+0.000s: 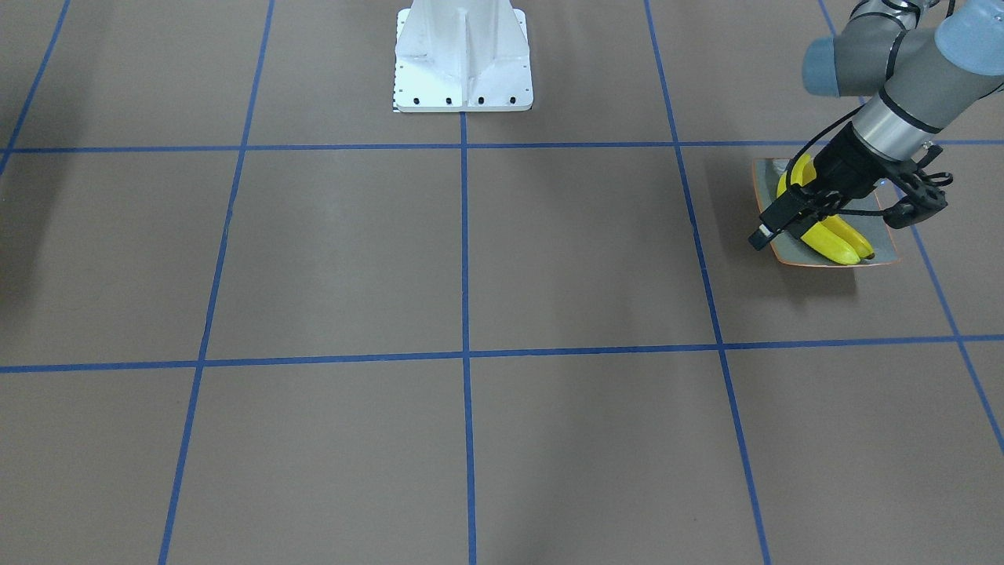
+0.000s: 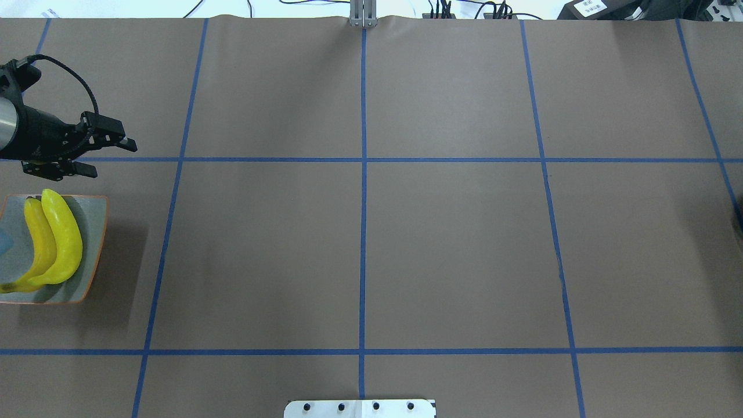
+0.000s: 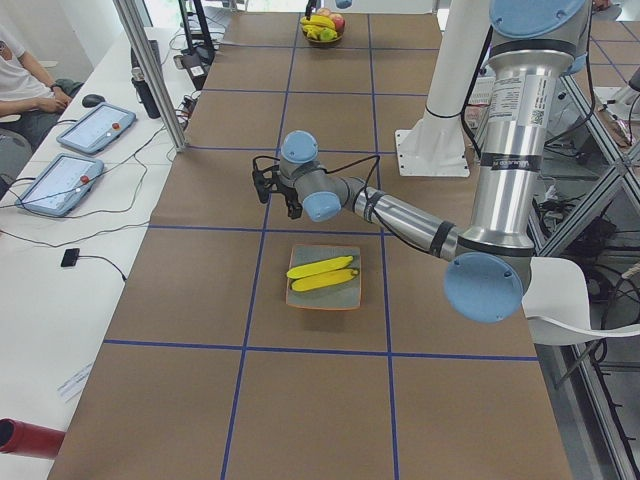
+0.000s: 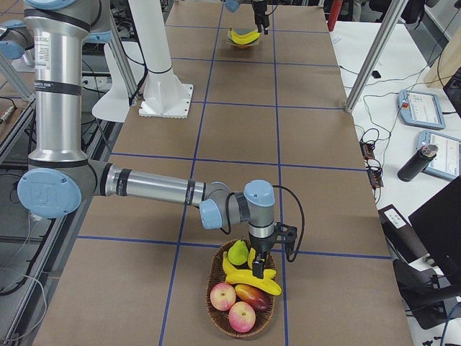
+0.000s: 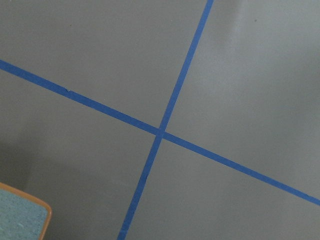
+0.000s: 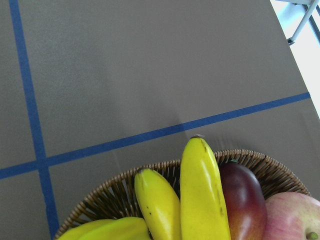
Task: Transfer all bananas from basket to plate
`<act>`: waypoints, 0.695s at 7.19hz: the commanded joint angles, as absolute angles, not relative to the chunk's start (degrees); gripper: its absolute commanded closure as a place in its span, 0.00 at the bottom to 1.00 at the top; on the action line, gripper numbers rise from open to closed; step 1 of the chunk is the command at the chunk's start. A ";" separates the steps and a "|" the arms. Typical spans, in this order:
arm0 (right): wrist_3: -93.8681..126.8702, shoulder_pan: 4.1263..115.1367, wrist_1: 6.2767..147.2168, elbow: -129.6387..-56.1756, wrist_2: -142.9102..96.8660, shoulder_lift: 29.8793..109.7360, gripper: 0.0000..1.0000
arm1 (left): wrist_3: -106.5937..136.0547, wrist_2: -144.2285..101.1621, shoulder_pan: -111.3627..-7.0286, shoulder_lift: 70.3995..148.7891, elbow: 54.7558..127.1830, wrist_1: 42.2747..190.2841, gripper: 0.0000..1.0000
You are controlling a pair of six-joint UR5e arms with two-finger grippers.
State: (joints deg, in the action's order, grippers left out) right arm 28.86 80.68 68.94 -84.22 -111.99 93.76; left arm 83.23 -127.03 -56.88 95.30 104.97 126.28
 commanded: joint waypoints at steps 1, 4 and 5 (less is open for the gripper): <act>25.94 80.68 69.78 -83.06 -111.89 96.05 0.00 | 83.94 -126.91 -56.87 95.36 105.12 126.39 0.00; 23.20 80.60 71.27 -81.39 -112.32 95.37 0.02 | 84.11 -126.91 -56.95 95.36 105.82 126.47 0.00; 23.46 80.60 72.93 -81.91 -112.59 94.32 0.02 | 84.20 -126.91 -57.04 95.19 106.69 126.47 0.00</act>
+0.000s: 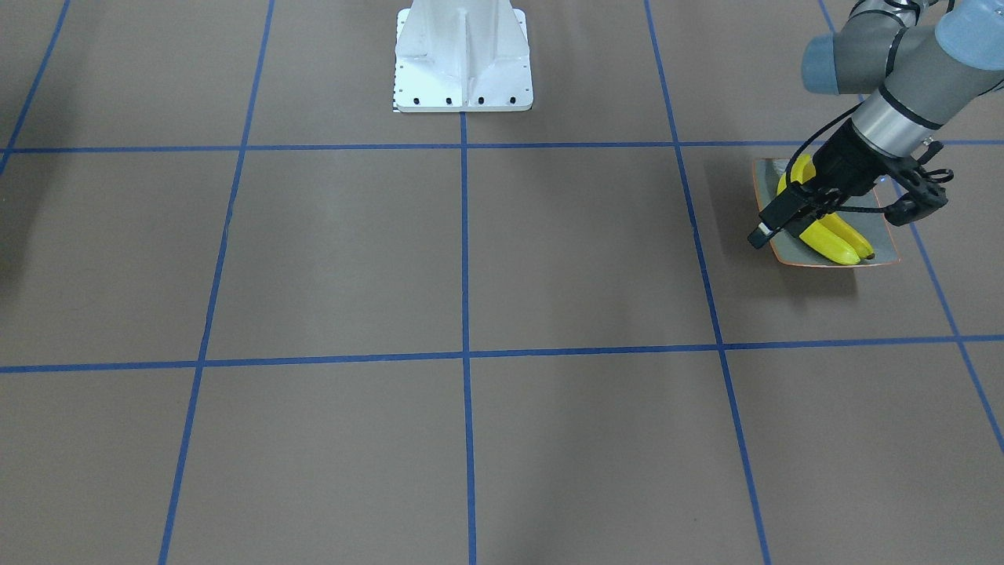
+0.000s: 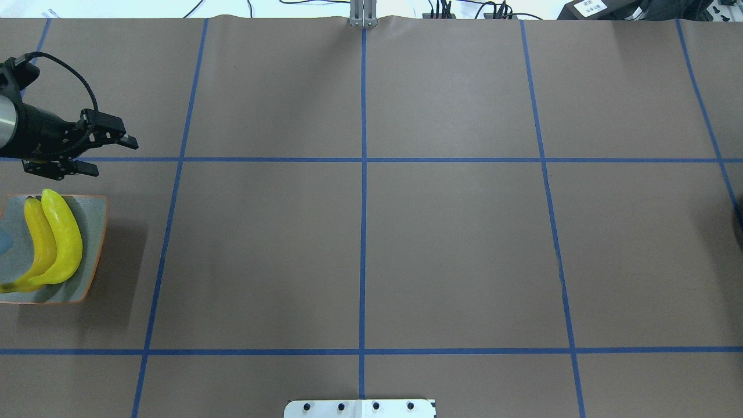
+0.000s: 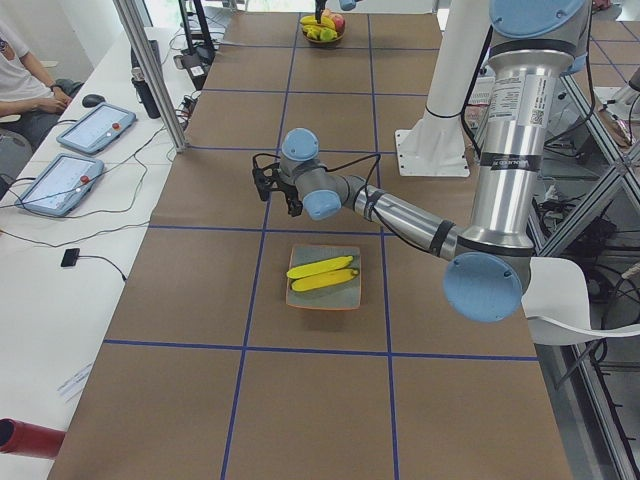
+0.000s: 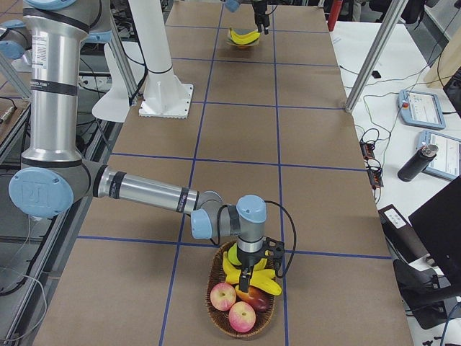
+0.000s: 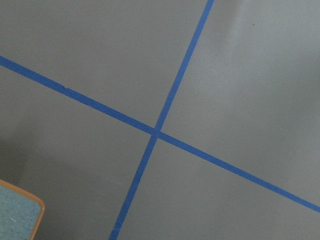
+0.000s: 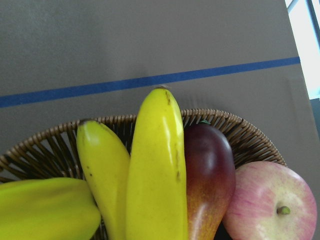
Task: Transfer all bananas from basket to plate
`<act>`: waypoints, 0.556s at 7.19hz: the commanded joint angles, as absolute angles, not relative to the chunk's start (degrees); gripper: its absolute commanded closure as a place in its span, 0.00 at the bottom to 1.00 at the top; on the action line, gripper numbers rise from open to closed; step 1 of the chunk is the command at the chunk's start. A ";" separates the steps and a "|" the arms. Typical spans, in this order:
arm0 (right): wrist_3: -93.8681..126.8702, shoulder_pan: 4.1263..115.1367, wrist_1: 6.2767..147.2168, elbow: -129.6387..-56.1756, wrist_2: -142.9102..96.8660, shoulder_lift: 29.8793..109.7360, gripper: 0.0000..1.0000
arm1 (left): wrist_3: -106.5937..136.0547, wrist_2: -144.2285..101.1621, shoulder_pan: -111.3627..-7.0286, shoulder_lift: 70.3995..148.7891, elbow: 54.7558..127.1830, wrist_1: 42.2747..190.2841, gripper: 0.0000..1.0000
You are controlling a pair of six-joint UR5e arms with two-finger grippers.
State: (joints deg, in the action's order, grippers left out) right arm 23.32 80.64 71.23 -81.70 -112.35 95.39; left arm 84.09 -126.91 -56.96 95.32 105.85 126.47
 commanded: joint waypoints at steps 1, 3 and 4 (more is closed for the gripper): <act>24.60 80.60 72.95 -81.48 -113.28 93.87 0.03 | 86.03 -126.91 -57.04 95.10 107.74 126.47 0.00; 27.60 80.51 72.51 -81.21 -113.55 94.21 0.04 | 88.32 -126.91 -57.04 95.01 109.59 126.39 0.00; 27.25 80.59 72.34 -81.21 -113.47 94.74 0.06 | 88.42 -126.91 -57.13 94.84 109.77 126.39 0.00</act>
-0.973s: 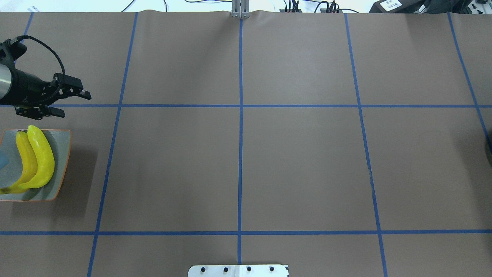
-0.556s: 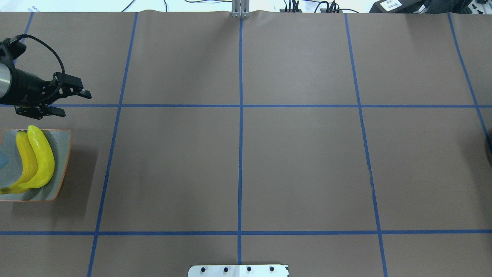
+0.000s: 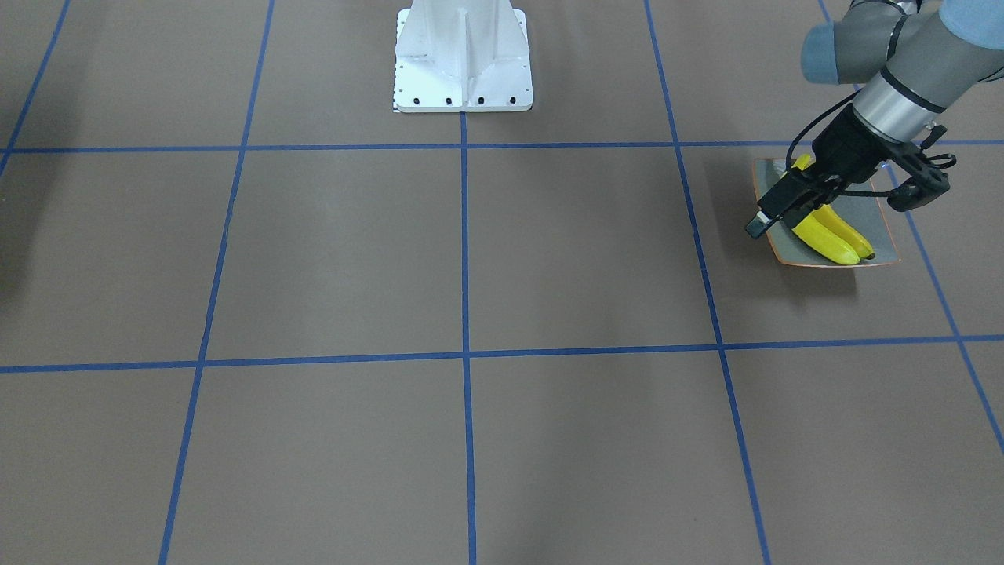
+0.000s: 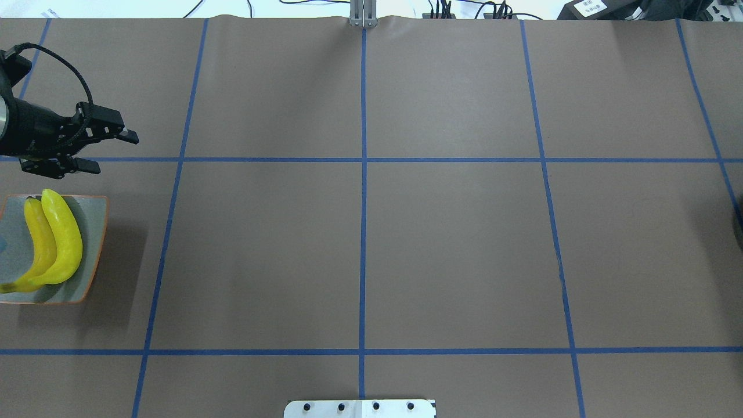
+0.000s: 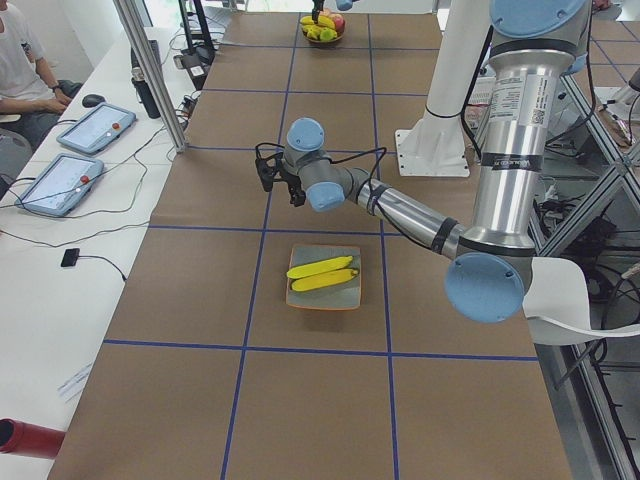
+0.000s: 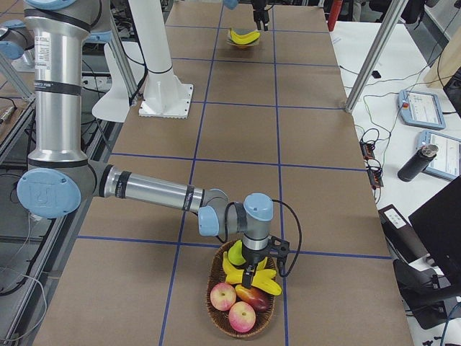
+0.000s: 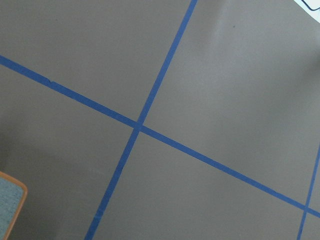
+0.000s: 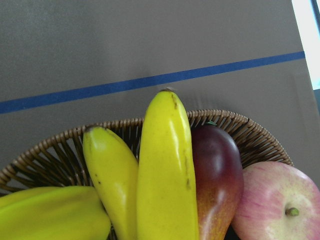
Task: Transfer all bananas from basket to plate
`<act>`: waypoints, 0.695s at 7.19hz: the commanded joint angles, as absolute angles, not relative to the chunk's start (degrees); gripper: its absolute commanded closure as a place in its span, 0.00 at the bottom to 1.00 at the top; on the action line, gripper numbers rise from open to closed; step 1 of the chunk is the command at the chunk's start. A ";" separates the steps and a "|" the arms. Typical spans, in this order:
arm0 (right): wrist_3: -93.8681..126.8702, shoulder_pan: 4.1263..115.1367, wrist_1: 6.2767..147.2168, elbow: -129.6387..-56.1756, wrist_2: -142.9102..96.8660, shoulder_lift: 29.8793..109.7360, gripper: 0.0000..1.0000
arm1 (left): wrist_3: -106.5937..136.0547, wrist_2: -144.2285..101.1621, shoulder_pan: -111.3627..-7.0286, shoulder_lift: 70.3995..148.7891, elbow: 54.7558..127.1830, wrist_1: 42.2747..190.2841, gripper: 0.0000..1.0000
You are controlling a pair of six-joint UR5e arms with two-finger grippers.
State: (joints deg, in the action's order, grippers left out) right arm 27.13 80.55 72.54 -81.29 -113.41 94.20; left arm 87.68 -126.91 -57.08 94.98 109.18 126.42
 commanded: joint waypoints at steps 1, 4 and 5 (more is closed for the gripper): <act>27.07 80.51 72.25 -80.78 -113.03 95.09 0.07 | 88.42 -126.91 -57.13 94.75 109.78 126.39 0.00; 26.45 80.42 72.42 -79.89 -113.46 94.75 0.10 | 88.42 -126.91 -57.13 94.66 110.04 126.39 0.00; 26.72 80.33 72.42 -79.89 -113.55 94.75 0.17 | 88.42 -126.91 -57.13 94.48 110.13 126.39 0.00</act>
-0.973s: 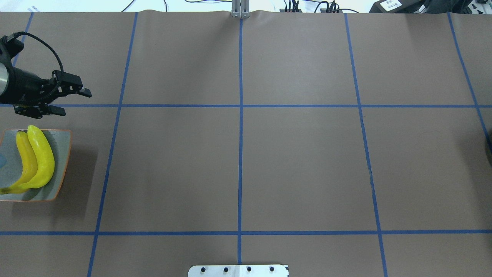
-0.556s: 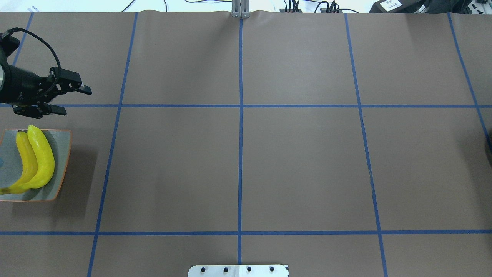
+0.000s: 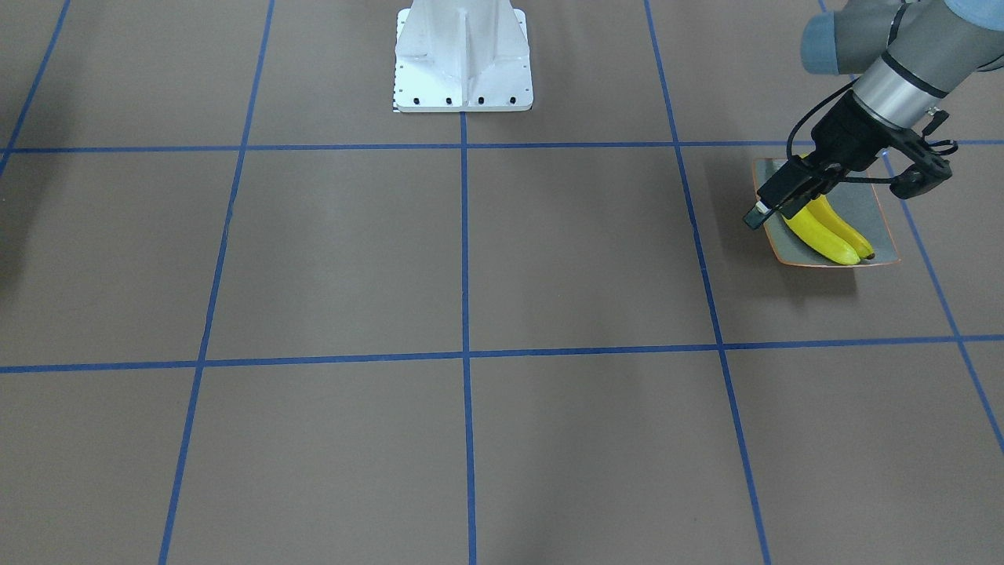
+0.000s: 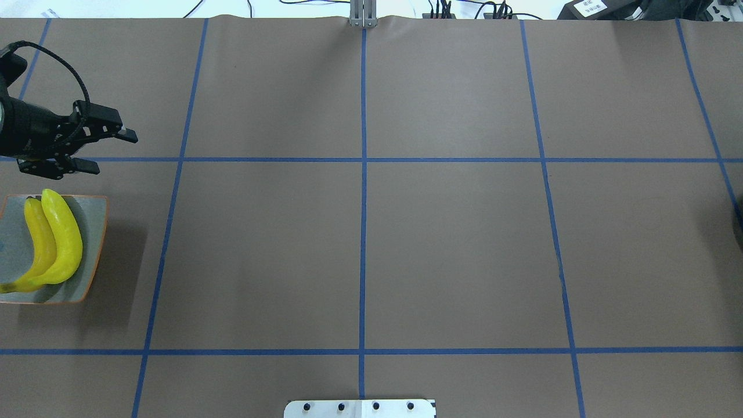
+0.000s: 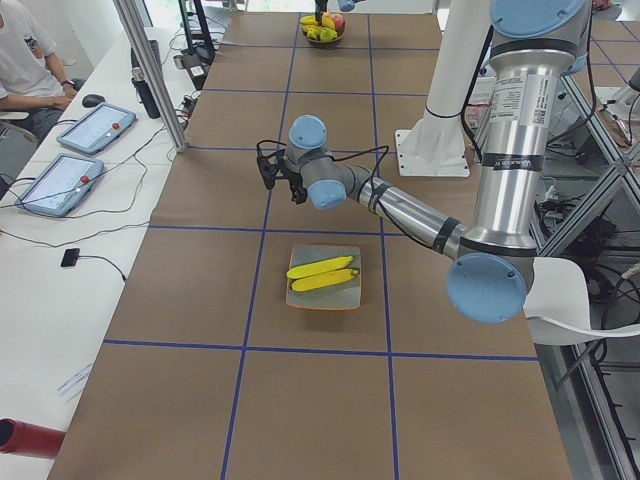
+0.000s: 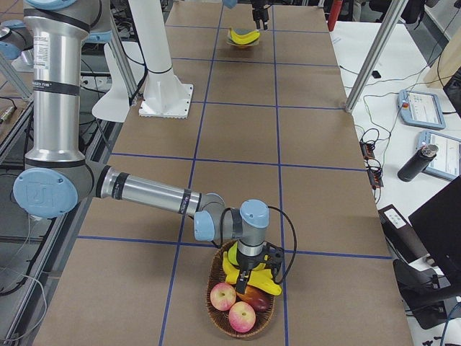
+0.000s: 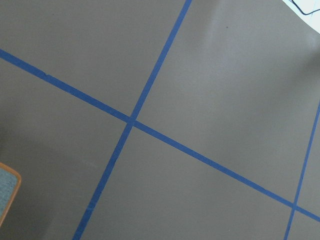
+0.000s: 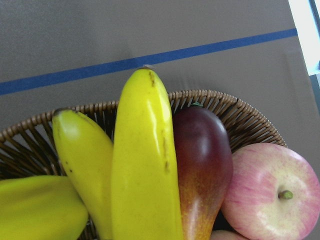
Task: Transfer all bananas from basket to plate
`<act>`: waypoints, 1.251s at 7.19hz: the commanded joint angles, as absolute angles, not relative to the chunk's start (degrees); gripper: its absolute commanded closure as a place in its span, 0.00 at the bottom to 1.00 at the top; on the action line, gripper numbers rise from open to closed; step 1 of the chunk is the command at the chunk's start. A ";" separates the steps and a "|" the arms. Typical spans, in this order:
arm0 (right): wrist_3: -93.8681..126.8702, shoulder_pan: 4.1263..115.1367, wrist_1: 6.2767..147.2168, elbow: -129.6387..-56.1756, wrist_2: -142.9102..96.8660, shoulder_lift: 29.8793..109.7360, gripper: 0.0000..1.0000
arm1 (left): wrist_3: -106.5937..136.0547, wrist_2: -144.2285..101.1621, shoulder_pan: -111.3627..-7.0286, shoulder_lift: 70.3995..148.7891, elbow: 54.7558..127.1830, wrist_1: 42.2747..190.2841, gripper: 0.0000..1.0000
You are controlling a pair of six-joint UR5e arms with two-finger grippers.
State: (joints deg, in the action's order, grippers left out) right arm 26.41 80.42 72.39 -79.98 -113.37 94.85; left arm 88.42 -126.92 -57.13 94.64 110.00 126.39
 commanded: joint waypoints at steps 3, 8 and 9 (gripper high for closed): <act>26.98 79.89 72.60 -79.89 -113.55 94.04 1.00 | 89.81 -126.91 -57.13 94.48 110.82 126.47 0.00; 26.19 81.46 76.18 -84.52 -117.16 93.60 1.00 | 90.87 -127.00 -57.13 94.57 111.18 126.47 0.00; 24.10 82.95 81.25 -88.73 -117.07 94.13 1.00 | 91.75 -127.00 -57.04 94.74 111.18 126.47 0.00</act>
